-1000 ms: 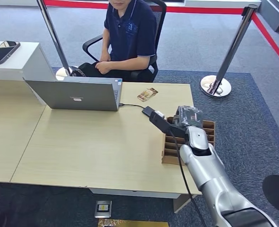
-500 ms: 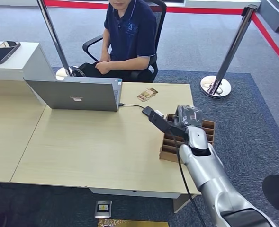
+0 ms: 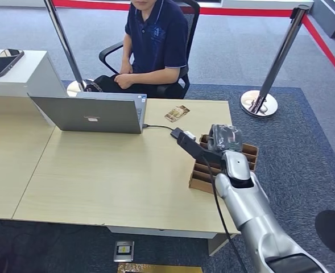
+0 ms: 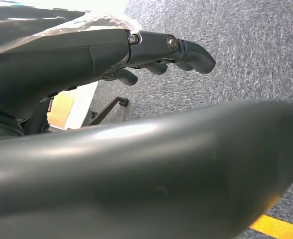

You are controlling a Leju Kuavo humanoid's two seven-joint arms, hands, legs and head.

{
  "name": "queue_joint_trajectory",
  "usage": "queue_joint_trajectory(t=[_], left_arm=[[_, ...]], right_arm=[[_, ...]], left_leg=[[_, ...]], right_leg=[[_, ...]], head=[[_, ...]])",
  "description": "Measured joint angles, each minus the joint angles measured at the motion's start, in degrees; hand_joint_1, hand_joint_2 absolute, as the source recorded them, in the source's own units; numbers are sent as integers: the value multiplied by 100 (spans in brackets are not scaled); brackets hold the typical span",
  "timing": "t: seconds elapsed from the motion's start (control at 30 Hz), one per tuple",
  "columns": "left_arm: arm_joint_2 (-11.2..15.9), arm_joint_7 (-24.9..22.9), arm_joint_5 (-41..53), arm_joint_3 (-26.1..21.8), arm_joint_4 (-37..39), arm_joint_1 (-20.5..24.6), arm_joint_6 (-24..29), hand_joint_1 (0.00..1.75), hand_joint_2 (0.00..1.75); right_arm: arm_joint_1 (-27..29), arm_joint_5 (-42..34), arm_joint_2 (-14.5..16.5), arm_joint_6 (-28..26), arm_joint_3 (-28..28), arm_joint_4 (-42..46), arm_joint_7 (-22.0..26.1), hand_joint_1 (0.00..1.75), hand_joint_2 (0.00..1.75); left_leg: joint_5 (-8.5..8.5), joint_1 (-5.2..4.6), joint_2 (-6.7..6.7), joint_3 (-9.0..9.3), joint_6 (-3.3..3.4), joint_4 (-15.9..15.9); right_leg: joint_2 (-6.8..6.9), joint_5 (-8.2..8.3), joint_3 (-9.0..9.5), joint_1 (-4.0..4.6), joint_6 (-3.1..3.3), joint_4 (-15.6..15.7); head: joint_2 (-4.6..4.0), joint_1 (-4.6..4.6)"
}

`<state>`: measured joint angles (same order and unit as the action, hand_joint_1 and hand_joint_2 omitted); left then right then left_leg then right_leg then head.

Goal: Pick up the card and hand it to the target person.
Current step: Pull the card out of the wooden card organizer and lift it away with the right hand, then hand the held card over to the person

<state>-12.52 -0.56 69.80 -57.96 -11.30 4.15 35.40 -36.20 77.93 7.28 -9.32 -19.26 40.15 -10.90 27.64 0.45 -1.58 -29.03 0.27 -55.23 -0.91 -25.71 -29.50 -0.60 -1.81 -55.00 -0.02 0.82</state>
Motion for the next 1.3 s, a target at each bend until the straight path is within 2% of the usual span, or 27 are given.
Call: queue_joint_trajectory(t=[0.5,0.83,1.03,1.3], left_arm=[[2,70,-35,0,0,-11,-19,0,0],[2,54,15,0,0,-10,-30,0,0],[2,45,72,0,0,-3,-36,0,0],[10,42,115,8,0,18,-58,0,0]], right_arm=[[215,128,-26,533,-274,1345,176,136,175],[209,-163,-93,776,-656,2131,317,133,175],[-259,-453,22,811,-763,1889,345,134,175],[-1170,-492,398,622,-769,757,241,134,175]], left_leg=[[0,0,0,-3,0,0],[0,0,0,-5,0,0],[-7,1,0,-7,-2,0],[-16,2,0,-11,-3,0]], right_leg=[[0,0,-4,0,0,0],[0,0,-4,1,0,-1],[0,4,-5,1,1,-2],[0,11,-11,2,4,-6]], head=[[0,-1],[0,0],[0,-1],[0,0]])
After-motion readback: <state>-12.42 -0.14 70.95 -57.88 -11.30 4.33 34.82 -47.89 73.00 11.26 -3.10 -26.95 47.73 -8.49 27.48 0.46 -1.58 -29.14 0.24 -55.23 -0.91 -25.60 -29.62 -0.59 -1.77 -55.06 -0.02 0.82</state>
